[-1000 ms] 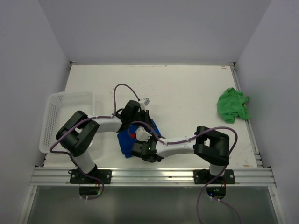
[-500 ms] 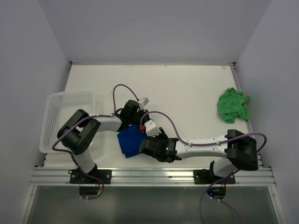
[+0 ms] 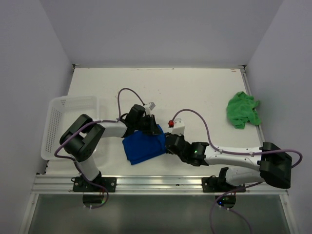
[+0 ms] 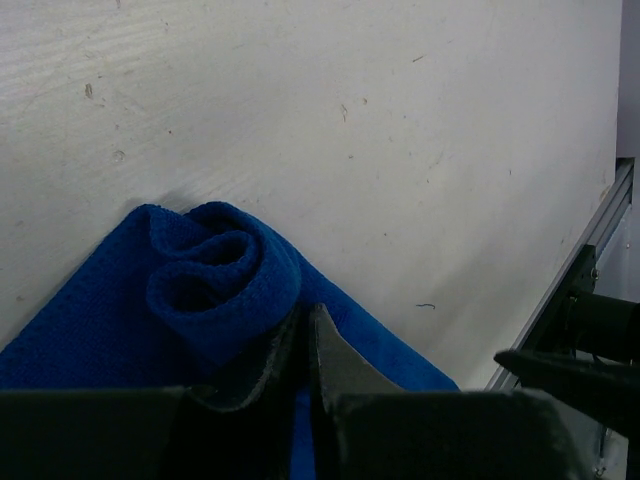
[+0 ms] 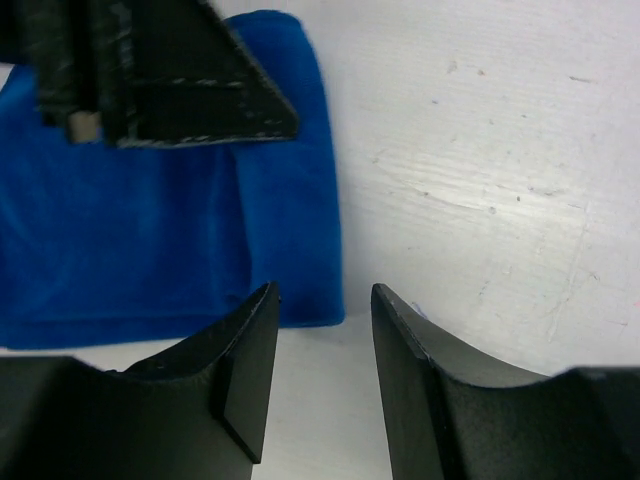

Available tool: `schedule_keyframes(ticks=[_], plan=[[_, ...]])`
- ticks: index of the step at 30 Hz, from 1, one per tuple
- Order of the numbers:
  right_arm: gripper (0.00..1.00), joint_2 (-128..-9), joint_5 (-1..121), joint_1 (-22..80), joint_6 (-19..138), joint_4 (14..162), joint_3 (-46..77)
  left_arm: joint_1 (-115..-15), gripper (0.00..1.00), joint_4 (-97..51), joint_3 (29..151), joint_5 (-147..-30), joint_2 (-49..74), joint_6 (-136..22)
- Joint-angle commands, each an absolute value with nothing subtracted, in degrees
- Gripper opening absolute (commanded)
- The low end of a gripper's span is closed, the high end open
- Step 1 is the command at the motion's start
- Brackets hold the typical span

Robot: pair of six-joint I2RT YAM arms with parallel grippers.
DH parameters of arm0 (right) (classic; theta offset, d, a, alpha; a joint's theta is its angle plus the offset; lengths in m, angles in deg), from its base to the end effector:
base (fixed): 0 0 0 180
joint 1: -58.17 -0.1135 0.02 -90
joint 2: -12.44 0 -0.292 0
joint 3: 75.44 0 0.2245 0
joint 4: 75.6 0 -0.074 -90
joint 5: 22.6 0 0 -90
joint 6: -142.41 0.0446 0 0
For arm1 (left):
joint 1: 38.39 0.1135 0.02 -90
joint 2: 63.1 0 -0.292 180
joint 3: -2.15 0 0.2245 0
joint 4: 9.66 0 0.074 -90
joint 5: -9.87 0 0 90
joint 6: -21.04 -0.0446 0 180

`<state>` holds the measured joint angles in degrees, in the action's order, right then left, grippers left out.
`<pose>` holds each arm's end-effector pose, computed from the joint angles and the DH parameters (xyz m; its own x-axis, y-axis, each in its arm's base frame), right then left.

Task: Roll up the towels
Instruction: Roll the towel

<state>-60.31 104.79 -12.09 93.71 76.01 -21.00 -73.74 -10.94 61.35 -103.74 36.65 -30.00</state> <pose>0.1003 0.1994 0.2422 -0.5854 -0.0788 -0.8069 -0.2939 0.9482 0.1206 0.2553 -0.2030 0.1787 -0.9094 -0.0613 -0.4114 0.2595 0.6895 -0.6762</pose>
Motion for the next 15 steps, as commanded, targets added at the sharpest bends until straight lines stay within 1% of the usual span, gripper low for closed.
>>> schedule_keyframes(ticks=[1,5,15], plan=[[0.45,-56.3,93.63,-4.61,101.18,87.83,-26.44,-72.84,0.13,-15.23,58.96,-98.76,37.98,-31.52],[0.46,-55.5,87.99,-0.28,103.74,91.88,-30.48,-72.93,0.13,-15.23,58.6,-98.67,37.8,-31.6],[0.46,-59.1,83.85,0.78,107.78,98.82,-34.8,-72.93,0.13,-14.79,58.34,-98.59,37.8,-31.25]])
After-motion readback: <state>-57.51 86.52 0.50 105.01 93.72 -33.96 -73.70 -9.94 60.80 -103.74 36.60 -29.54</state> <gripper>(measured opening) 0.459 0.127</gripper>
